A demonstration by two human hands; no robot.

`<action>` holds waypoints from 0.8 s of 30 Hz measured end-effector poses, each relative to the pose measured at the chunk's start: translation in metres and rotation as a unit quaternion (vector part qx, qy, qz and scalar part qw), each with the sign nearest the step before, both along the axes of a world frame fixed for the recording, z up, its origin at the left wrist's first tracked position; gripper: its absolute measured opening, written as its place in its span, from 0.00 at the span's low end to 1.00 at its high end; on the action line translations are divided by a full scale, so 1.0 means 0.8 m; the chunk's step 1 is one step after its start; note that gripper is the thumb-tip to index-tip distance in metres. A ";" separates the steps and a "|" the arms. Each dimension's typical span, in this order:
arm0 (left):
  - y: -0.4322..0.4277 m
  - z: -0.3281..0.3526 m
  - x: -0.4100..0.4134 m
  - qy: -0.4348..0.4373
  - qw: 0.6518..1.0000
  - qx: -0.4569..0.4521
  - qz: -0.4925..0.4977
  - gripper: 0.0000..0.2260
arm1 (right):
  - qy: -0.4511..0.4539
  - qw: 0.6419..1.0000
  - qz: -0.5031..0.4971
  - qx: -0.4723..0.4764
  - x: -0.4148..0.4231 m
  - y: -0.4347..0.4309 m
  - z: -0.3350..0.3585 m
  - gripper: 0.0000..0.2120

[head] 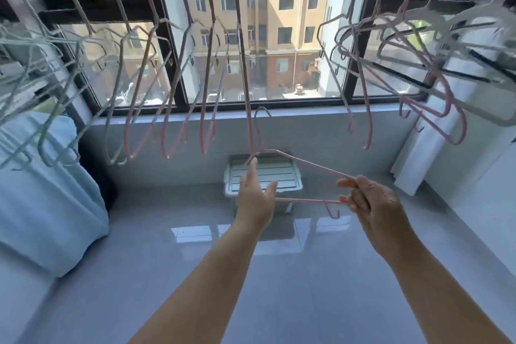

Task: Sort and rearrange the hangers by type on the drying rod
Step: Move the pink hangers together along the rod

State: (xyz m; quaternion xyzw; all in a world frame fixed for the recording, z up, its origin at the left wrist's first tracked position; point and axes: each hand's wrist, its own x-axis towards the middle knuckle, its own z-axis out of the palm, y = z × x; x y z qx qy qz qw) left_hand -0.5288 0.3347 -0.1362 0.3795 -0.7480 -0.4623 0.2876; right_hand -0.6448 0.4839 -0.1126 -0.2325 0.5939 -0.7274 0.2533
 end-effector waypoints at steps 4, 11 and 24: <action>-0.039 -0.012 0.016 -0.068 0.997 -0.028 0.001 0.31 | -0.150 0.988 0.008 -0.044 -0.016 0.038 -0.016 0.22; -0.076 -0.010 0.038 -0.183 0.978 -0.009 -0.097 0.10 | -0.162 0.986 -0.046 -0.018 -0.057 0.067 -0.051 0.18; -0.039 0.014 0.032 -0.107 0.981 0.089 -0.133 0.10 | 0.169 0.946 0.025 0.275 0.074 0.000 -0.111 0.21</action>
